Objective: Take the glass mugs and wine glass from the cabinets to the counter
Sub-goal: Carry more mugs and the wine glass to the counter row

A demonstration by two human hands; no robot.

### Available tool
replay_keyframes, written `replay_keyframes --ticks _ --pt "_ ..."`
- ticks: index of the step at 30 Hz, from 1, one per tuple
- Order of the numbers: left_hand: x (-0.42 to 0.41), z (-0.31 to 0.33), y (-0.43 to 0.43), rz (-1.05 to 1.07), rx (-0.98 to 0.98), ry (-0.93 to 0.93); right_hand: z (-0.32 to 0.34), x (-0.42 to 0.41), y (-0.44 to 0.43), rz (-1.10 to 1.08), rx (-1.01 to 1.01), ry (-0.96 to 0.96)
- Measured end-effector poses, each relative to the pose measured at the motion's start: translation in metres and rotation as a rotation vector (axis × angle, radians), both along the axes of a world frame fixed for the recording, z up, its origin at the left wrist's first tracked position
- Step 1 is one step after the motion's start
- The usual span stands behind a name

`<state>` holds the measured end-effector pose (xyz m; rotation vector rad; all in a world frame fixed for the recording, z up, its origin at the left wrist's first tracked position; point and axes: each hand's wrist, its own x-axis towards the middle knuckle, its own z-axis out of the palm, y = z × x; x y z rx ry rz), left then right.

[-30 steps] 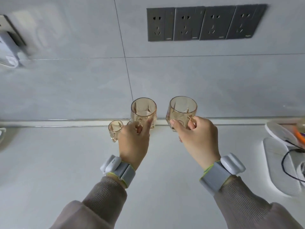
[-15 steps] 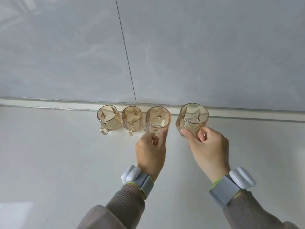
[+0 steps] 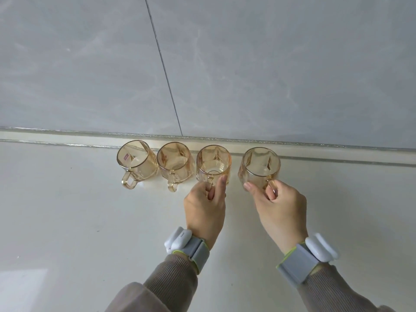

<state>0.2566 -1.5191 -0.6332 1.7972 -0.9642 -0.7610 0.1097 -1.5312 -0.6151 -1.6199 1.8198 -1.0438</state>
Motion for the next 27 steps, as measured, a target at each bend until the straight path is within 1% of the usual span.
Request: replay_keyframes --ticks 6,13,16,27 --pt "0.003 -0.008 -0.006 0.001 0.006 0.017 -0.014 0.008 -0.005 0.006 -0.019 0.006" --pt "-0.001 -0.013 -0.01 0.007 -0.011 -0.019 -0.025 0.008 -0.012 -0.045 0.007 -0.054" --pt "-0.003 -0.014 -0.012 0.019 -0.02 -0.002 -0.025 0.01 -0.013 -0.052 -0.03 -0.055" --pt "-0.003 0.001 -0.01 -0.017 0.016 0.01 -0.035 0.022 -0.012 -0.092 -0.012 -0.155"
